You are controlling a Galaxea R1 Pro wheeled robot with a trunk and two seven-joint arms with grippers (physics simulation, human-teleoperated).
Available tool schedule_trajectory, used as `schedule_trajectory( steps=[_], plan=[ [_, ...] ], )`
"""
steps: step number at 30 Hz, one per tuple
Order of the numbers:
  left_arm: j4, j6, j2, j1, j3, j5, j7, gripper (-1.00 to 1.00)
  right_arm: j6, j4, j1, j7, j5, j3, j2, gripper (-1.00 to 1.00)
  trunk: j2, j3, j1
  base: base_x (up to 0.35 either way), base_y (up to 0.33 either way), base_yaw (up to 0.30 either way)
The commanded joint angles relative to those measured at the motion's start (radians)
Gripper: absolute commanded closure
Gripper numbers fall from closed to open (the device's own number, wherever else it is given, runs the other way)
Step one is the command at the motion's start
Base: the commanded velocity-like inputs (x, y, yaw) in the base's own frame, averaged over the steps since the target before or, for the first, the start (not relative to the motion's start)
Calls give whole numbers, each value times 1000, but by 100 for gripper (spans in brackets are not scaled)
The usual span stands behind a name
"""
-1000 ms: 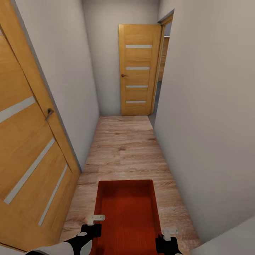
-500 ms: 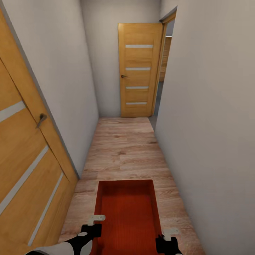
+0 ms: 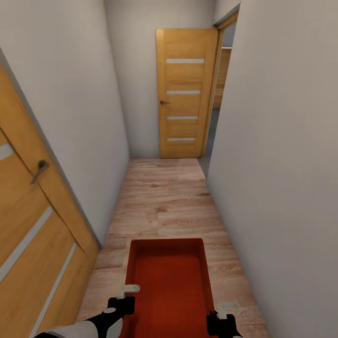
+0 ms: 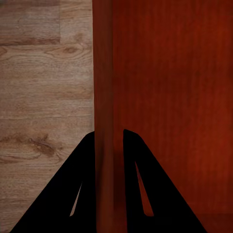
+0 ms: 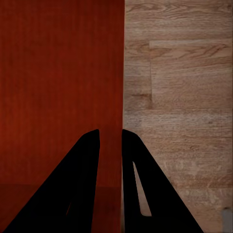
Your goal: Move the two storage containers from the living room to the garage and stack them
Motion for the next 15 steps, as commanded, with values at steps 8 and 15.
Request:
schedule_trajectory(
  steps=[8, 15],
  plan=[
    [3, -5, 17, -3, 20, -11, 7, 100, -3, 4, 0, 16, 30, 24, -13, 100, -2, -2, 1, 330, 0, 0],
    [3, -5, 25, -3, 20, -11, 7, 100, -3, 4, 0, 15, 30, 24, -13, 100, -2, -2, 1, 330, 0, 0]
  ],
)
